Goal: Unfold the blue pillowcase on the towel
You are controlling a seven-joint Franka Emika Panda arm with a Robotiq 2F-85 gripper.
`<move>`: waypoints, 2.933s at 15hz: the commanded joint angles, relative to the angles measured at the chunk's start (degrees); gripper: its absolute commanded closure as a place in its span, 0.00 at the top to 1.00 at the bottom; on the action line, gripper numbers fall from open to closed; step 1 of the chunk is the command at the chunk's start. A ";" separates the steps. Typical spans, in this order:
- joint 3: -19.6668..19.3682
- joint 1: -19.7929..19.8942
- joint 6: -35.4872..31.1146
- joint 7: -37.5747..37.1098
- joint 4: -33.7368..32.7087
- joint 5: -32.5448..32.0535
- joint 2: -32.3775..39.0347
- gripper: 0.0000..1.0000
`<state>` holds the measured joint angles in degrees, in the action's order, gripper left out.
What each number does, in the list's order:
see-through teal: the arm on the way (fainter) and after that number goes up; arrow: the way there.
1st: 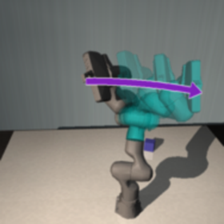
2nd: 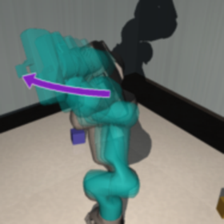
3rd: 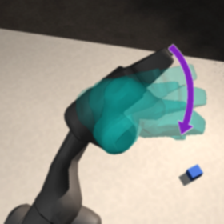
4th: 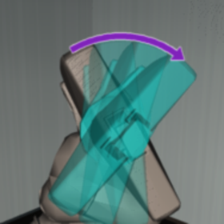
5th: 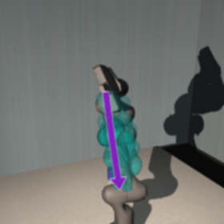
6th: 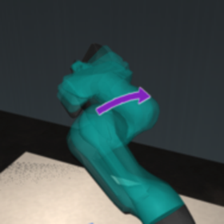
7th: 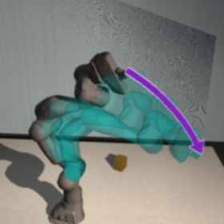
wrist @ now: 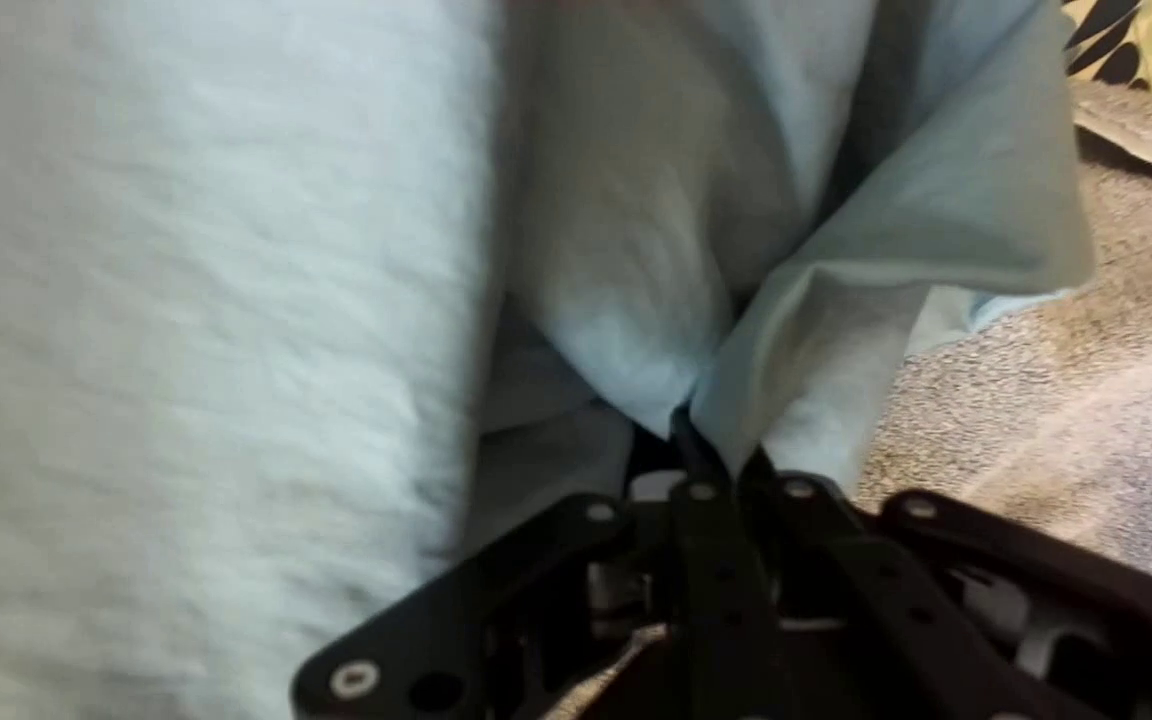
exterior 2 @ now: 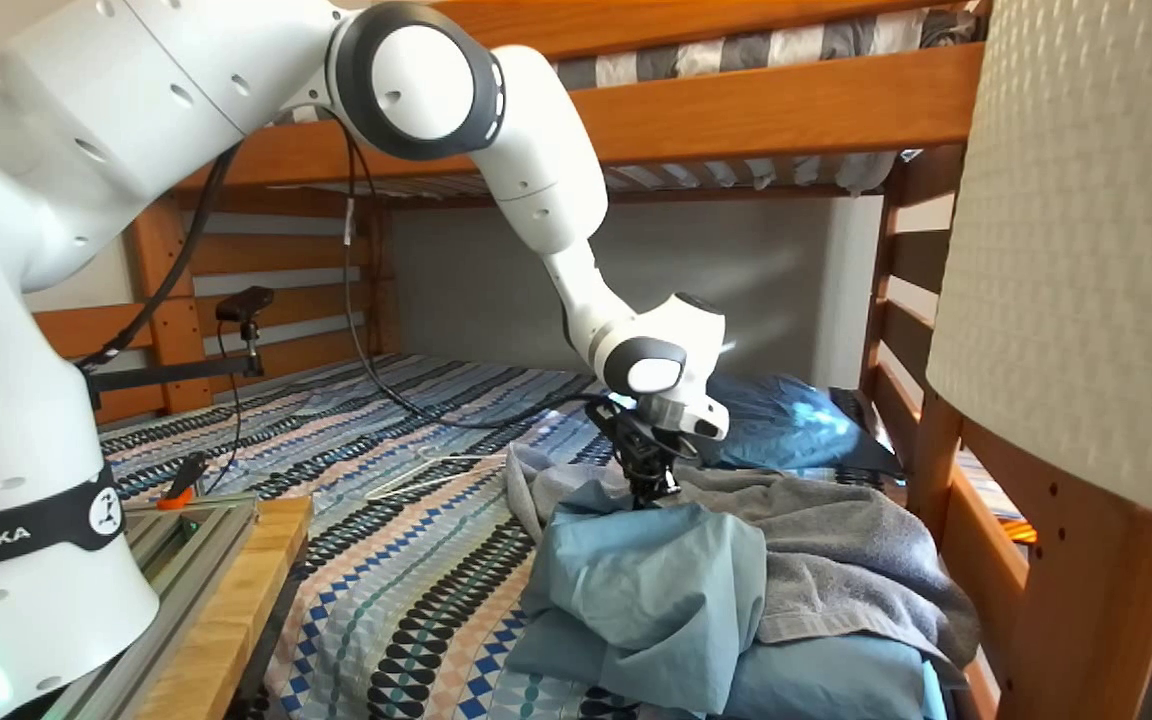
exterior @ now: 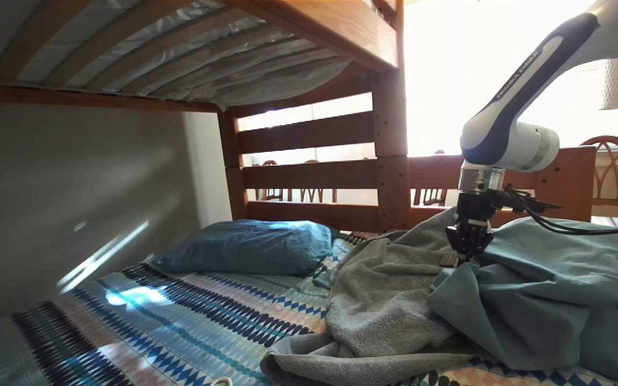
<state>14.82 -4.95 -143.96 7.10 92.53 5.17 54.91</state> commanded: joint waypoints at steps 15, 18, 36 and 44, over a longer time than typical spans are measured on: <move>2.33 -20.41 12.84 15.41 -14.97 -16.07 -11.84 0.00; 3.44 -20.08 14.29 21.19 -16.96 -15.29 -10.09 0.34; -6.97 -3.23 12.36 9.91 2.03 -12.25 -15.20 1.00; -5.95 3.47 19.28 17.27 11.23 -11.91 -17.68 1.00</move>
<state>8.54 -2.41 -127.65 21.60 99.81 -6.88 40.11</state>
